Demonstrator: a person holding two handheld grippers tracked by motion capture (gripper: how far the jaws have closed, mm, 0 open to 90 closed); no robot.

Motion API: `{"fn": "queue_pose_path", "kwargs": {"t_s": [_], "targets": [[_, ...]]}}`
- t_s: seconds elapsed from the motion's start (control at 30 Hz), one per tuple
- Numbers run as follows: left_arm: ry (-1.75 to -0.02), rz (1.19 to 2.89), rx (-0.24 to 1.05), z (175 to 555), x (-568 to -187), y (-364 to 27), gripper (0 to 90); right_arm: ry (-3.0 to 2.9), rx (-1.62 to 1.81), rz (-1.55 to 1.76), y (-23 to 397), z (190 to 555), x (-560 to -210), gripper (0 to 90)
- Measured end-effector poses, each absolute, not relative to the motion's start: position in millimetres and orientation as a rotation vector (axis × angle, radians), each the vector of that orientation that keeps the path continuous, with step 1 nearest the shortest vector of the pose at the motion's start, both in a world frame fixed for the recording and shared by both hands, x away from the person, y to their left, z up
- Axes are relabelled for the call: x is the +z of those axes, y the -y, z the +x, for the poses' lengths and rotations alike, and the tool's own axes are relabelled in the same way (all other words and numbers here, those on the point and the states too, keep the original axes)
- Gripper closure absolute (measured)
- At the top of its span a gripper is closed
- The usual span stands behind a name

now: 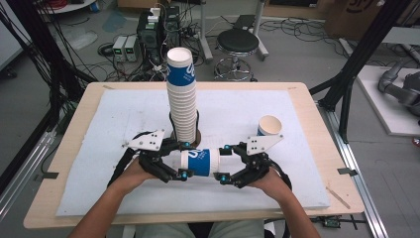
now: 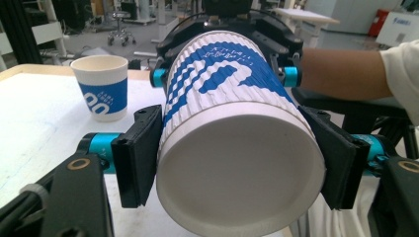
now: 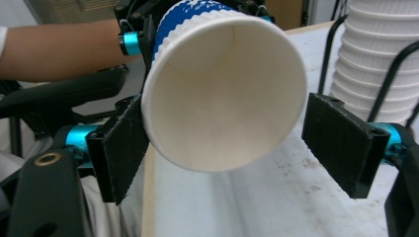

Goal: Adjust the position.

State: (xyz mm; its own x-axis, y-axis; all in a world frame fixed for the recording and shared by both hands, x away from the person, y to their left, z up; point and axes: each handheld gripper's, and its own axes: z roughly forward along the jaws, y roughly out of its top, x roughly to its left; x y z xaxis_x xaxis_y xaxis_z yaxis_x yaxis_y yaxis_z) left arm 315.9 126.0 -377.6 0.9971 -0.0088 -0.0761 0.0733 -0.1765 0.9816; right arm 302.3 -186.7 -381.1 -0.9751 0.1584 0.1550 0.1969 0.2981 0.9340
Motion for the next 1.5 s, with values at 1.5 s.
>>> {"fn": "queue_pose_path", "kwargs": {"t_s": [1.5], "targets": [[-0.171, 2.054, -0.092, 314.7, -359.1, -132.1, 16.1, 2.845, -1.374, -0.111, 176.8, 308.0, -327.5, 27.3]]}}
